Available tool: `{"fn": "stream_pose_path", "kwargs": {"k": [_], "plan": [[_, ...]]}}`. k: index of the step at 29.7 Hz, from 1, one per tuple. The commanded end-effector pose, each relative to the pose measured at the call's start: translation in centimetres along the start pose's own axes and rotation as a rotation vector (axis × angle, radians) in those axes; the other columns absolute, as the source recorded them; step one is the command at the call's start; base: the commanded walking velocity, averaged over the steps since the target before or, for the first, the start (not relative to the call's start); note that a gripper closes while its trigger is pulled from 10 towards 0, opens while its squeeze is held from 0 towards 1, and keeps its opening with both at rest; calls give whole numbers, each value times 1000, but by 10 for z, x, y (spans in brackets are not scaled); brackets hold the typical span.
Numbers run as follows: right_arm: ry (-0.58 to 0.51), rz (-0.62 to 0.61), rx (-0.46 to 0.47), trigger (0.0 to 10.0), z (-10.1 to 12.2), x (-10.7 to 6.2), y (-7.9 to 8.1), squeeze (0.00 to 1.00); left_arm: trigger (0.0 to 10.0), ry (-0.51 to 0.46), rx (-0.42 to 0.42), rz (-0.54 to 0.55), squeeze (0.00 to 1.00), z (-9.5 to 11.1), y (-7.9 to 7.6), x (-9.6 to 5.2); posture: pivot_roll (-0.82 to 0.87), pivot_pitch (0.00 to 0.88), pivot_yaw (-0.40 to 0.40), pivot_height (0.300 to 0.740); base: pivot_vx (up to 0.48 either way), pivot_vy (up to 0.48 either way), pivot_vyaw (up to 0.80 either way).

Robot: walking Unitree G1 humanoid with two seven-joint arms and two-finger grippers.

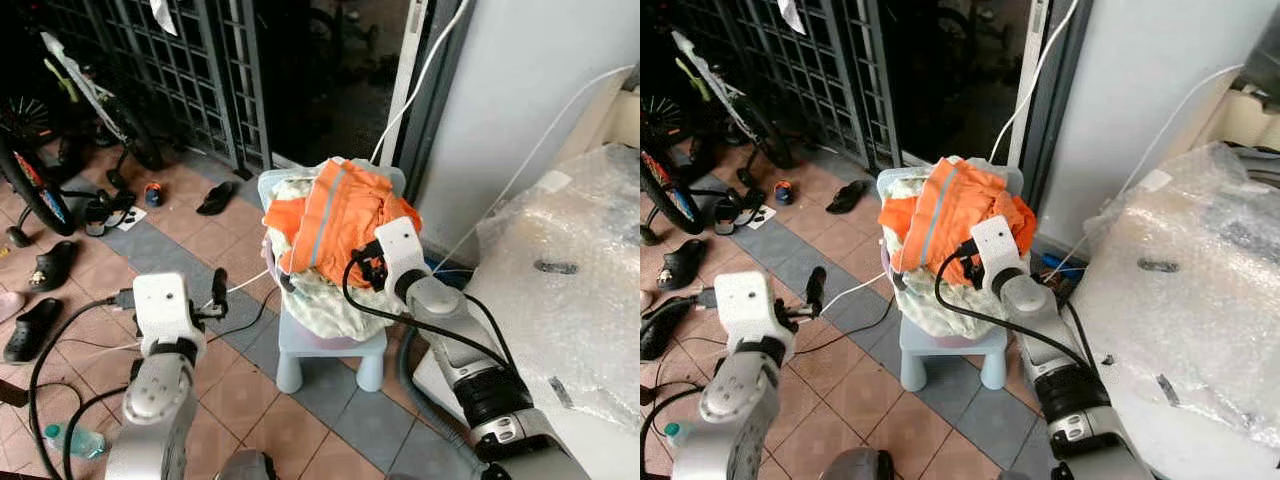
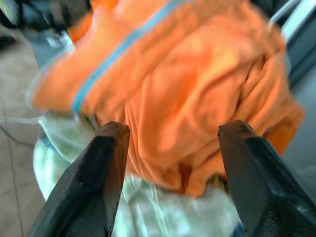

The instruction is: Clothes washing

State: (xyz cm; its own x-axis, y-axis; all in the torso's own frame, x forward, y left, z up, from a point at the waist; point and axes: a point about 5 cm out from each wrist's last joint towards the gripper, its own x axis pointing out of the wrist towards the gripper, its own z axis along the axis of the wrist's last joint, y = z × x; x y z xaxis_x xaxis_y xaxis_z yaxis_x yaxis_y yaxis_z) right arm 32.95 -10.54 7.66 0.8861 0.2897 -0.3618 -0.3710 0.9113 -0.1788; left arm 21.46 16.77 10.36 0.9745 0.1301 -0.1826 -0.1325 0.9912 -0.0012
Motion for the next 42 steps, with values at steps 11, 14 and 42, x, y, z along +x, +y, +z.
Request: {"fn": "stream_pose_path", "kwargs": {"k": [11, 14, 42], "plan": [[-47, -67, 4, 10000, 30, 21, -8, 0, 10000, 11, 0, 26, 0, 4, 7, -26, 145, 158, -26, 740, 89, 0, 0], [-48, -81, 3, 10000, 30, 22, -10, 0, 10000, 19, -3, 22, 0, 3, 5, -25, 138, 157, -25, 740, 247, 0, 0], [-36, -113, 25, 10000, 26, 21, -23, 0, 10000, -25, -49, -49, 0, 11, -10, -11, 119, 88, -36, 740, 241, 0, 0]]}}
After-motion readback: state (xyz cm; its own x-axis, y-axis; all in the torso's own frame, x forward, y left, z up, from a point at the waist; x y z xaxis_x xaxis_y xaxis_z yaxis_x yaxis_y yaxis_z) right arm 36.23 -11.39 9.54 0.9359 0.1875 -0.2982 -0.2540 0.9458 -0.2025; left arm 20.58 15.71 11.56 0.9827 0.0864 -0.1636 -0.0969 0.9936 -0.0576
